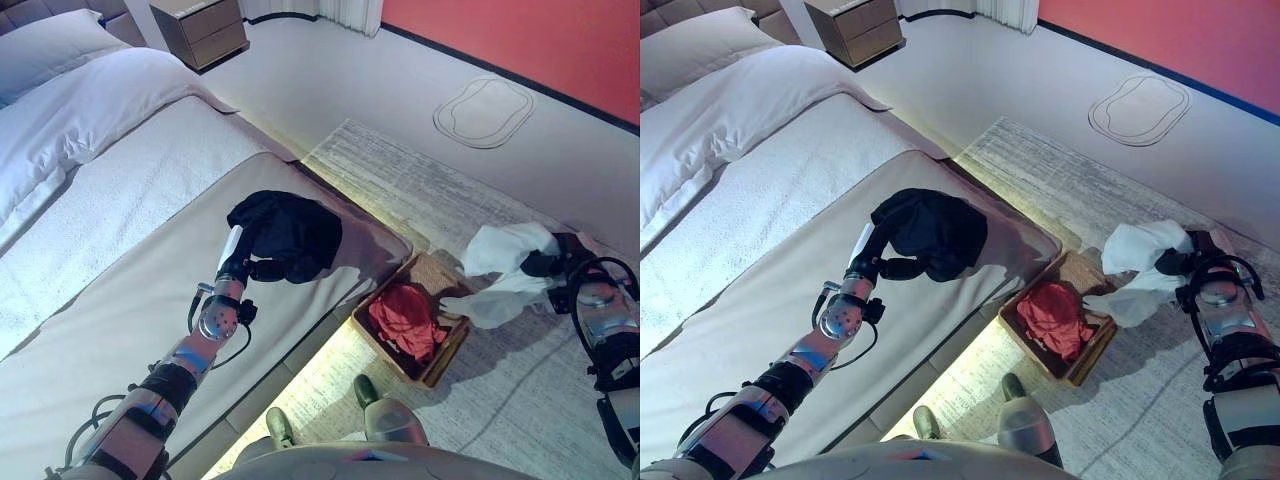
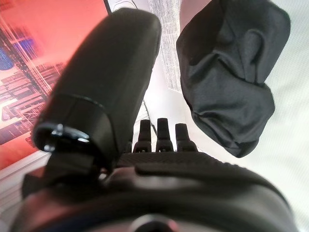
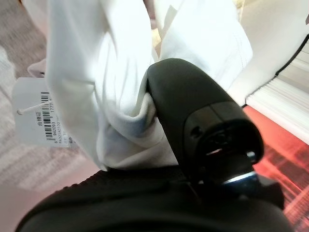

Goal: Pick up the clothes from the bed and place them into the basket

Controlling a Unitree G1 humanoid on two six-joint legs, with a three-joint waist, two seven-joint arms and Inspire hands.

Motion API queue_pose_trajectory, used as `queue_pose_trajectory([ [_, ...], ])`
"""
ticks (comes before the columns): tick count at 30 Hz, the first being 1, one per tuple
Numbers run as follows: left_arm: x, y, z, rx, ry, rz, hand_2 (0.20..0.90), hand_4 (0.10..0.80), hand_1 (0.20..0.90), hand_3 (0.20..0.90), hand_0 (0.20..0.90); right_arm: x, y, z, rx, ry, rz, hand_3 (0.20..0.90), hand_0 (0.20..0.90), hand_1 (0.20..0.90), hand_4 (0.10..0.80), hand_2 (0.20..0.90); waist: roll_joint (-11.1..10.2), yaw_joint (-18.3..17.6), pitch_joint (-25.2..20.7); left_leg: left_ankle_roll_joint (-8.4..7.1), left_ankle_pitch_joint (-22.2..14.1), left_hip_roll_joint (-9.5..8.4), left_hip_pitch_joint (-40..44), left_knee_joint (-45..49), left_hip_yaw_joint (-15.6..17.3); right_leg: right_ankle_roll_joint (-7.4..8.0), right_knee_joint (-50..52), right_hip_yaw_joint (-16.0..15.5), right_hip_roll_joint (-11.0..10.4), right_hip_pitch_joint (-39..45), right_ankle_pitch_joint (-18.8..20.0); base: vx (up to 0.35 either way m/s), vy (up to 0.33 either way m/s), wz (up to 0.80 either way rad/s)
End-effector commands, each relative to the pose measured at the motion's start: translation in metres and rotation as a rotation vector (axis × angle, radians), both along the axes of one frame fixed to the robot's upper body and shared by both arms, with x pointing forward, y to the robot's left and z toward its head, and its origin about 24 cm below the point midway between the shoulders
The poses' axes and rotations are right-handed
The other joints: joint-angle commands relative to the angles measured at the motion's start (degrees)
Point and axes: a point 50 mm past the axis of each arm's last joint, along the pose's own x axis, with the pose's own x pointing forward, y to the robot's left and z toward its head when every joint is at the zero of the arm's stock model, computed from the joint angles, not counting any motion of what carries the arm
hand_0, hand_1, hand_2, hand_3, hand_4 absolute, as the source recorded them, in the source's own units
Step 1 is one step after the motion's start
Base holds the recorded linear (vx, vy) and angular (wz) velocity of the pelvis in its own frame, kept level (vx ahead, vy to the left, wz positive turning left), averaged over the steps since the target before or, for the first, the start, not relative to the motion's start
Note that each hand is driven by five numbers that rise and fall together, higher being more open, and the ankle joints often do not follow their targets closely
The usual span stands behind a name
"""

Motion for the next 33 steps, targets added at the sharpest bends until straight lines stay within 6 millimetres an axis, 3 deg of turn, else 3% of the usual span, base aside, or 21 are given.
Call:
queue_pose_trajectory([
  [1,0.017,-0.008,0.020,0.000,-0.101,-0.043,0.900,0.800,0.900,0.900,0.900,0.021,-0.002,0.034,-0.065,-0.144,0.033,0.200,0.300,0.300,0.100,0.300,-1.71,2.56,-6.48,-0.27,-9.59,0.02,1.70,2.25,-0.42,0.43,3.24,-0.99,1.34,-4.00,-1.86,-0.001,-0.048,0.01],
  [7,0.014,-0.008,0.016,0.005,-0.090,-0.051,0.900,0.800,0.900,0.900,0.900,0.022,0.003,0.026,-0.059,-0.121,0.033,0.203,0.302,0.302,0.103,0.302,-1.24,3.01,-6.41,-0.40,-9.39,-0.14,1.57,1.93,-0.95,0.48,3.13,-1.63,1.22,-4.15,-1.80,-0.001,-0.033,0.06],
  [8,0.014,-0.008,0.016,0.004,-0.090,-0.049,0.900,0.800,0.900,0.900,0.900,0.022,0.004,0.024,-0.058,-0.115,0.029,0.722,0.747,0.747,0.622,0.747,-1.14,3.10,-6.41,-0.40,-9.35,-0.17,1.47,1.98,-1.03,0.46,3.18,-1.73,1.20,-4.23,-1.83,0.002,-0.026,0.12],
  [9,0.014,-0.008,0.016,0.002,-0.091,-0.047,0.900,0.800,0.900,0.900,0.900,0.021,0.004,0.022,-0.056,-0.108,0.023,0.900,0.900,0.900,0.800,0.900,-1.04,3.21,-6.38,-0.40,-9.33,-0.18,1.39,2.07,-1.10,0.44,3.22,-1.85,1.16,-4.25,-1.86,0.004,-0.013,0.06],
  [17,0.012,-0.006,0.013,0.006,-0.084,-0.043,0.900,0.800,0.900,0.900,0.900,0.019,0.008,0.012,-0.053,-0.080,0.015,0.900,0.900,0.900,0.800,0.900,-0.59,3.86,-6.13,-0.34,-9.29,-0.38,1.35,2.02,-1.80,0.50,3.21,-2.58,0.80,-4.14,-1.77,0.014,-0.005,0.03],
  [28,0.008,0.000,0.011,0.011,-0.078,-0.019,0.900,0.800,0.900,0.900,0.900,0.000,0.003,-0.010,-0.040,0.018,0.002,0.900,0.900,0.900,0.800,0.900,-1.07,4.95,-5.94,-0.09,-8.95,-0.78,1.06,1.60,-3.55,0.70,3.12,-3.17,0.37,-3.98,-1.67,0.025,-0.010,0.04],
  [33,0.006,0.003,0.009,0.009,-0.071,-0.006,0.900,0.800,0.900,0.900,0.900,-0.004,-0.002,-0.011,-0.043,0.029,-0.035,0.900,0.900,0.900,0.800,0.900,-1.49,6.16,-5.93,-0.01,-8.73,-0.89,1.13,1.44,-4.98,0.47,3.06,-4.13,0.23,-3.21,-1.88,0.038,-0.008,0.08],
])
